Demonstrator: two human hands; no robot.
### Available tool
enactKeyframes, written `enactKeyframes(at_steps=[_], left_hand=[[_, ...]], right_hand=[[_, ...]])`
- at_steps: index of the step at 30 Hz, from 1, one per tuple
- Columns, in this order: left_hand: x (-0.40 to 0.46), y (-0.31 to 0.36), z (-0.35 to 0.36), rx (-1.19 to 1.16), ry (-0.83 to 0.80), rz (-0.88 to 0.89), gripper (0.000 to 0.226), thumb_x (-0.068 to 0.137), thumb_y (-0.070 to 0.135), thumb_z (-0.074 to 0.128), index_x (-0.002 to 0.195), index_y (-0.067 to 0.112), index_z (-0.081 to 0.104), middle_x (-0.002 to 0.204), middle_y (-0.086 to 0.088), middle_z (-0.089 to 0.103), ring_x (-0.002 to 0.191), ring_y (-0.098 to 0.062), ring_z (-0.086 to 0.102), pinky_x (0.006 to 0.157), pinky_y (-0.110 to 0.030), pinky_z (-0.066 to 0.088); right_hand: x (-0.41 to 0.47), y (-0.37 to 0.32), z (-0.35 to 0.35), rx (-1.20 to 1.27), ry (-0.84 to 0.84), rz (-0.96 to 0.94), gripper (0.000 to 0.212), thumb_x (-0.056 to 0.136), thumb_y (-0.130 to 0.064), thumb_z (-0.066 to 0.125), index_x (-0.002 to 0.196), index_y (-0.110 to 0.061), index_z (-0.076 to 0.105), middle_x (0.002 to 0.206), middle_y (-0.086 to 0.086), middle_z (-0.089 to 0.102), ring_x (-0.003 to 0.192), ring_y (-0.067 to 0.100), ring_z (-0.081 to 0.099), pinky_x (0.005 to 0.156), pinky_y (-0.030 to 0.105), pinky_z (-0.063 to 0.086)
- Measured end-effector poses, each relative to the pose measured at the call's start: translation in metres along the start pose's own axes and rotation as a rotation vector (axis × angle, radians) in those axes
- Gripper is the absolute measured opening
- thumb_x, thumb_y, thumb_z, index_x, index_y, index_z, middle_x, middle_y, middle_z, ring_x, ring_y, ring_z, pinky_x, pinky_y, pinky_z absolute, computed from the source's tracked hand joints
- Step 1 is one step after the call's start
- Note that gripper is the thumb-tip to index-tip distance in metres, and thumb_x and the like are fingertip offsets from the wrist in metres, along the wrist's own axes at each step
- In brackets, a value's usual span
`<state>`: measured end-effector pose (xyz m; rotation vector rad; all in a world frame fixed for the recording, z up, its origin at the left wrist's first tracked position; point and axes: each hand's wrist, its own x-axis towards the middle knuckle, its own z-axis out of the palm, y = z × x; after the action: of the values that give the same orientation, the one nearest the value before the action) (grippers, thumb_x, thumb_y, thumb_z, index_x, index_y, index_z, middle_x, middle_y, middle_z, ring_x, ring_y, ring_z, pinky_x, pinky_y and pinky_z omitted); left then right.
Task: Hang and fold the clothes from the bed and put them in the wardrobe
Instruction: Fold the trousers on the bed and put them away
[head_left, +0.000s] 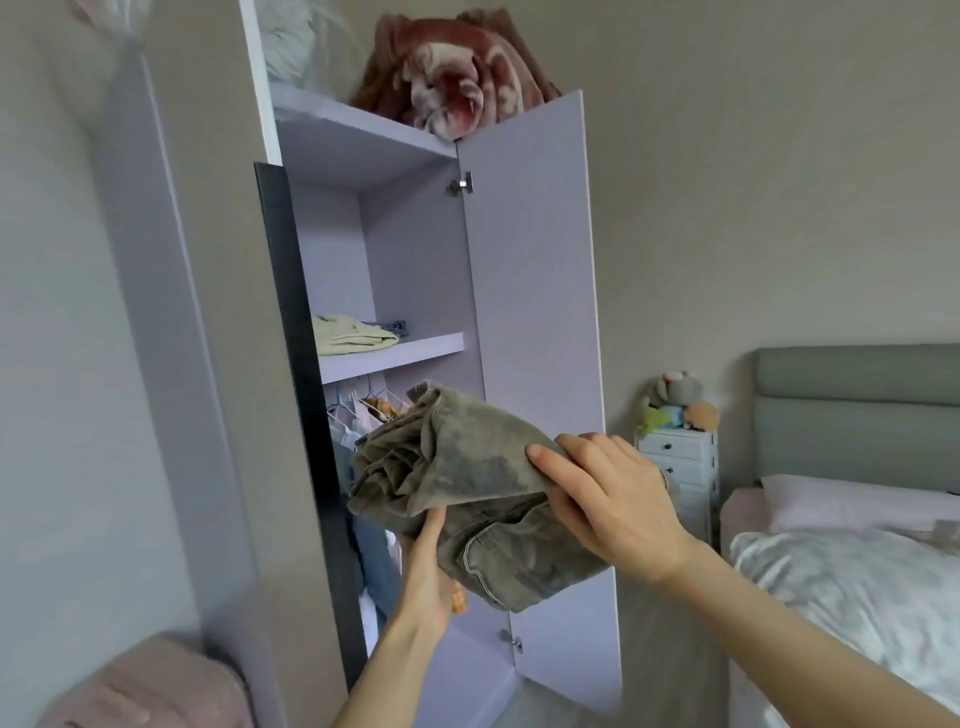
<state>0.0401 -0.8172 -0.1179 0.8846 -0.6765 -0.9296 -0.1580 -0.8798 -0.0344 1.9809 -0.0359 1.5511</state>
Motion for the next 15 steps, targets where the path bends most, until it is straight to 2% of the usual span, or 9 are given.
enactKeyframes(at_steps=[3,8,11,13,15], left_hand=[[0.051,0.006,0.010,0.015,-0.023,0.112,0.087,0.067,0.066,0.073,0.139,0.027,0.043,0.132,-0.002,0.059,0.121,-0.024,0.056,0.106,-0.051,0.037],[0.151,0.028,0.032,0.018,0.078,0.347,0.078,0.070,0.044,0.071,0.139,0.027,0.040,0.130,0.003,0.059,0.115,-0.018,0.060,0.096,-0.038,0.047],[0.238,0.045,0.032,0.063,0.043,0.493,0.087,0.067,0.037,0.077,0.143,0.032,0.035,0.135,0.006,0.056,0.120,-0.016,0.056,0.101,-0.039,0.043],[0.284,0.057,0.032,0.055,0.002,0.424,0.098,0.058,0.043,0.085,0.142,0.025,0.039,0.134,0.000,0.057,0.120,-0.020,0.056,0.102,-0.040,0.042],[0.323,0.064,0.037,-0.014,-0.060,0.280,0.081,0.068,0.044,0.073,0.137,0.012,0.046,0.127,-0.007,0.062,0.116,-0.024,0.058,0.103,-0.043,0.040]], right_hand=[[0.005,0.037,0.037,0.000,0.012,0.060,0.027,0.095,-0.017,0.043,0.121,-0.012,0.045,0.097,0.010,0.058,0.067,0.027,0.057,0.055,0.032,0.047],[0.006,0.120,0.116,0.073,0.088,0.315,0.037,0.088,-0.021,0.046,0.124,-0.014,0.042,0.098,0.012,0.062,0.077,0.026,0.061,0.055,0.031,0.049],[0.005,0.184,0.183,0.217,0.189,0.465,0.040,0.088,-0.024,0.044,0.127,-0.019,0.040,0.102,0.011,0.059,0.085,0.018,0.055,0.066,0.027,0.045],[0.011,0.221,0.224,0.320,0.234,0.501,0.040,0.088,-0.025,0.044,0.127,-0.020,0.039,0.104,0.008,0.056,0.088,0.015,0.053,0.071,0.023,0.042],[0.018,0.253,0.261,0.372,0.248,0.520,0.039,0.087,-0.027,0.044,0.126,-0.022,0.040,0.106,0.000,0.052,0.089,0.014,0.053,0.072,0.024,0.042]])
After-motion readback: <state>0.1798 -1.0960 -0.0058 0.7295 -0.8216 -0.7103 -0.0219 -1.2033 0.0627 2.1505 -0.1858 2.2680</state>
